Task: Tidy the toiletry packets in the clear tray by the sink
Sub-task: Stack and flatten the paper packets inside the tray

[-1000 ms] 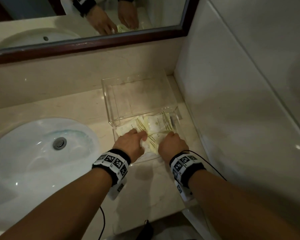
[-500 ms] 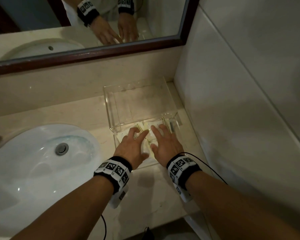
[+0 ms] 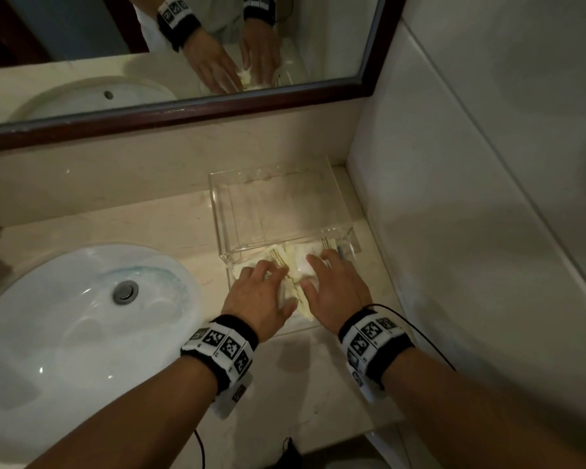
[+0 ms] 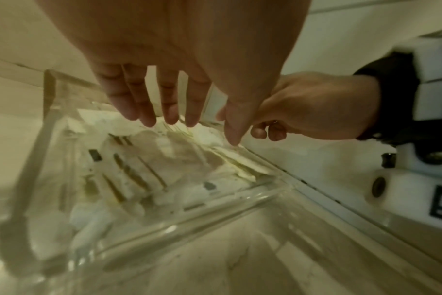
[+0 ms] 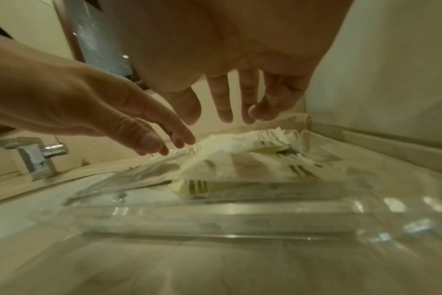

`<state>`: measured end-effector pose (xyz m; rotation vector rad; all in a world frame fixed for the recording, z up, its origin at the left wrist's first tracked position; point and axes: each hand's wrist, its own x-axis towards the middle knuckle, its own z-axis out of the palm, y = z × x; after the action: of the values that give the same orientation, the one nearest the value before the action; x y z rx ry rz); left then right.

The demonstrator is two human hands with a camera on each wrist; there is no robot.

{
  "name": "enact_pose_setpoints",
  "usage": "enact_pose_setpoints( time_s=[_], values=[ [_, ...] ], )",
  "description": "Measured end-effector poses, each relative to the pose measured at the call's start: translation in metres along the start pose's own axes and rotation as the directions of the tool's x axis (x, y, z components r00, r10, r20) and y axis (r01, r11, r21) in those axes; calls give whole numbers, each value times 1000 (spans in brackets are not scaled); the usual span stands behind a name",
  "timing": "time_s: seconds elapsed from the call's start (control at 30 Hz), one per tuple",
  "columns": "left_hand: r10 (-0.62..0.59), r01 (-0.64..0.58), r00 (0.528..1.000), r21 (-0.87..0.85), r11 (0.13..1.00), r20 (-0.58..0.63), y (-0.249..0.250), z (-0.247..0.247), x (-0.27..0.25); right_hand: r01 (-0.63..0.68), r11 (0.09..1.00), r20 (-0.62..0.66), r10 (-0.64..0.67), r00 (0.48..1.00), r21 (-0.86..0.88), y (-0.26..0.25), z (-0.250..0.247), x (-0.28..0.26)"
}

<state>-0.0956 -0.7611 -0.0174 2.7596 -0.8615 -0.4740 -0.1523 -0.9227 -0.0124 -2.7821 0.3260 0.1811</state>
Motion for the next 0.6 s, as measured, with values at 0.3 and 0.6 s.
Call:
enact_pose_setpoints(
  time_s=[0.3,0.6],
  values=[
    [-37,40,989,-19,999,143,3,1,0,125,985,216,-97,972,-120,-1,2,7],
    [-35,37,983,-8,999,178,6,-9,3,91,989,239,-62,969,-114,0,2,19]
  ],
)
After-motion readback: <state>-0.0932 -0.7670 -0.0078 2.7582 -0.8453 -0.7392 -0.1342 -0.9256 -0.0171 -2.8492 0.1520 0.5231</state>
